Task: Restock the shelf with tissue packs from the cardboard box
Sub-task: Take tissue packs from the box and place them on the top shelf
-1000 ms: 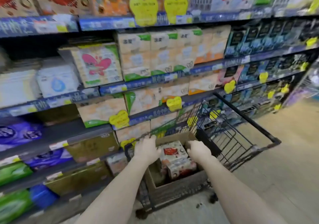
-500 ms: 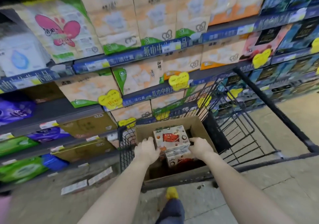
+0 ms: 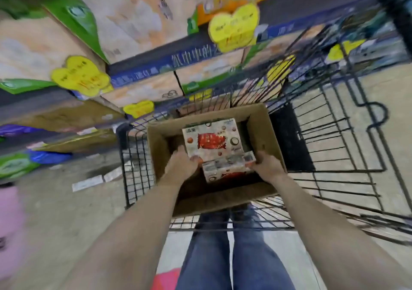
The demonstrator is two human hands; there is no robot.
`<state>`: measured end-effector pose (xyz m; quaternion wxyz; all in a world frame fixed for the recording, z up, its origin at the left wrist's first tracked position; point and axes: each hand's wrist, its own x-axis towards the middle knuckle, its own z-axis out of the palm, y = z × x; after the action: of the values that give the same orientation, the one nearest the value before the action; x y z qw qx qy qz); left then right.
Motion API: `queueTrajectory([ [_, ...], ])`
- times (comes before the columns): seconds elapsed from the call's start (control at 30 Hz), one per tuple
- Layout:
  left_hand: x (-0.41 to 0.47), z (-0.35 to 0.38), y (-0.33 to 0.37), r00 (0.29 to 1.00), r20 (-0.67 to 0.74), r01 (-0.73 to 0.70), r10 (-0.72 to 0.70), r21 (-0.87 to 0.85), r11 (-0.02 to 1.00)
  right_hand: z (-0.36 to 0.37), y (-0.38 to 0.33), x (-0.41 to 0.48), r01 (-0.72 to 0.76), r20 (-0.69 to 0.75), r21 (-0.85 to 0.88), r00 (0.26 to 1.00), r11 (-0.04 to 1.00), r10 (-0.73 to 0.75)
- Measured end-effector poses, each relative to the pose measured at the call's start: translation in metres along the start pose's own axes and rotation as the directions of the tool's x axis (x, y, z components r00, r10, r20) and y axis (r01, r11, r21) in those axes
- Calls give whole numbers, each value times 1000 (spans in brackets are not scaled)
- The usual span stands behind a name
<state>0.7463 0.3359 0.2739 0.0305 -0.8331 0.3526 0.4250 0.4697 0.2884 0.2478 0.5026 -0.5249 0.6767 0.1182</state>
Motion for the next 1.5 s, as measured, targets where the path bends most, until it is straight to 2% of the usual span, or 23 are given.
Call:
queueTrajectory([
  [0.2, 40, 28, 17, 982, 32, 185, -185, -328, 926, 13, 22, 43, -3, 81, 68, 997, 998, -3],
  [0.3, 51, 41, 17, 972, 11, 221, -236, -398, 890, 20, 33, 61, -59, 132, 98, 990, 993, 46],
  [0.43, 57, 54, 5, 964, 9, 239, -266, -471, 849, 27, 40, 75, -47, 145, 159, 989, 986, 24],
  [0.67, 65, 63, -6, 972, -43, 166, -232, -576, 801, 39, 47, 93, 15, 137, 225, 990, 974, -46],
  [0.83, 60, 63, -3, 973, -22, 161, -230, -648, 744, 39, 49, 93, 27, 162, 216, 985, 976, -63],
  [0.97, 54, 58, 1, 975, -35, 144, -220, -656, 741, 36, 52, 91, 31, 174, 211, 982, 977, -69],
  [1.03, 53, 54, 4, 975, 10, 169, -223, -680, 713, 36, 50, 85, 53, 169, 216, 981, 975, -91],
  [1.13, 52, 47, 9, 980, 118, 198, -160, -665, 720, 37, 43, 73, 106, 127, 166, 984, 980, -128],
  [1.2, 51, 44, 11, 981, 145, 192, -128, -656, 730, 36, 41, 68, 124, 123, 191, 981, 974, -149],
  [1.27, 50, 42, 12, 986, 134, 167, -103, -665, 728, 33, 40, 62, 124, 132, 253, 978, 960, -161],
  [1.5, 27, 28, 16, 995, 99, 89, -25, -712, 696, 1, 51, 42, 207, 99, 280, 965, 937, -242],
])
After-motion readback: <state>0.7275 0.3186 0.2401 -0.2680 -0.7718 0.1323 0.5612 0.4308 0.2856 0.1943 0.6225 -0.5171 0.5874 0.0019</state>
